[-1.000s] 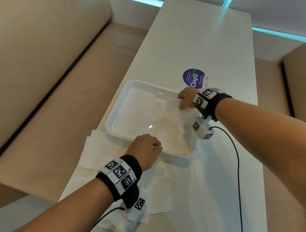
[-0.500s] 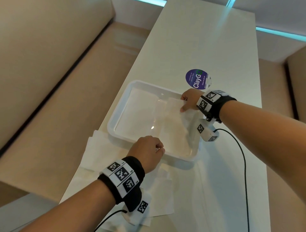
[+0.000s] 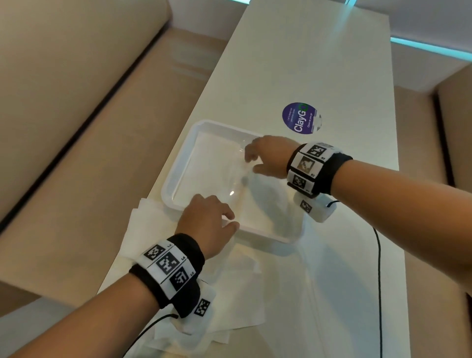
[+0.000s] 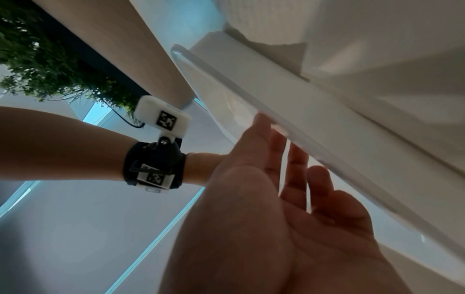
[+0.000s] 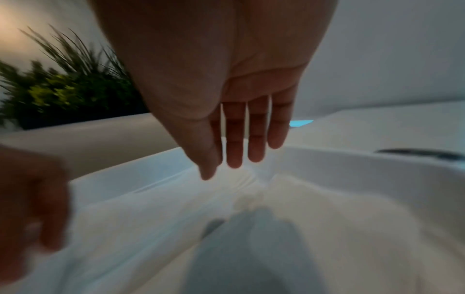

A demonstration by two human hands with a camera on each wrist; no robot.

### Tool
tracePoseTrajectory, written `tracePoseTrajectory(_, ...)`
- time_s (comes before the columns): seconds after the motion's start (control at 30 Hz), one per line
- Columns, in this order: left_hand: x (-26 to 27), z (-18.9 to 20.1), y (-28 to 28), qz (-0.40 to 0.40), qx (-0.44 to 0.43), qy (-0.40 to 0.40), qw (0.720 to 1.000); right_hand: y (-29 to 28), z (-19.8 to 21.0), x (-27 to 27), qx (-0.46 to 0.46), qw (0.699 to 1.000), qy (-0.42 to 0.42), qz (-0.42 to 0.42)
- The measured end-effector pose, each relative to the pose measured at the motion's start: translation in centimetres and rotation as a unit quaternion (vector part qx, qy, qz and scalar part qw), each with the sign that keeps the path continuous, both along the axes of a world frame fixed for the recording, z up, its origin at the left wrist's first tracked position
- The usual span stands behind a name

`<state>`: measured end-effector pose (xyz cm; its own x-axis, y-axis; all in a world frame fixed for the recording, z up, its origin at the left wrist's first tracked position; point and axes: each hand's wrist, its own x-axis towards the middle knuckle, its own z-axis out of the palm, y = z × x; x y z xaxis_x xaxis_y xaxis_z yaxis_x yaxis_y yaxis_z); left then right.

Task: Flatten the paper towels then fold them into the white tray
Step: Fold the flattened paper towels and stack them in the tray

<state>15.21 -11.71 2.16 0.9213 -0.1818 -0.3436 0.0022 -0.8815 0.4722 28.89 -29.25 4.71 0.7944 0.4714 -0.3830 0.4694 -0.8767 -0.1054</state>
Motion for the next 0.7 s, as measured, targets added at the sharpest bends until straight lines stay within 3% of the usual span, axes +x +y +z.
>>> tracePoseTrajectory(0.17,0.0,-0.2,0.9,0.001,0.038,-0.008,0.999,2.6,-3.5,-3.1,-0.044,0.987,0.111,0.104)
tracePoseTrajectory(0.37,-0.3,-0.7,0.8,0.011,0.037,-0.014,0.999,2.2,-4.2,-3.9,-0.112,0.973,0.128,0.154)
tracePoseTrajectory(0.43,-0.3,-0.7,0.8,0.009,0.037,-0.016,0.999,1.8,-4.0,-3.8,-0.115,0.974,0.129,0.147)
tracePoseTrajectory(0.57,-0.2,-0.6,0.7,0.009,0.036,-0.01,0.999,1.4,-5.2,-2.0,-0.023,0.993,0.109,0.043)
tracePoseTrajectory(0.7,-0.3,-0.6,0.7,0.002,0.041,-0.01,0.999,1.2,-4.6,0.8,-0.075,0.995,0.06,0.035)
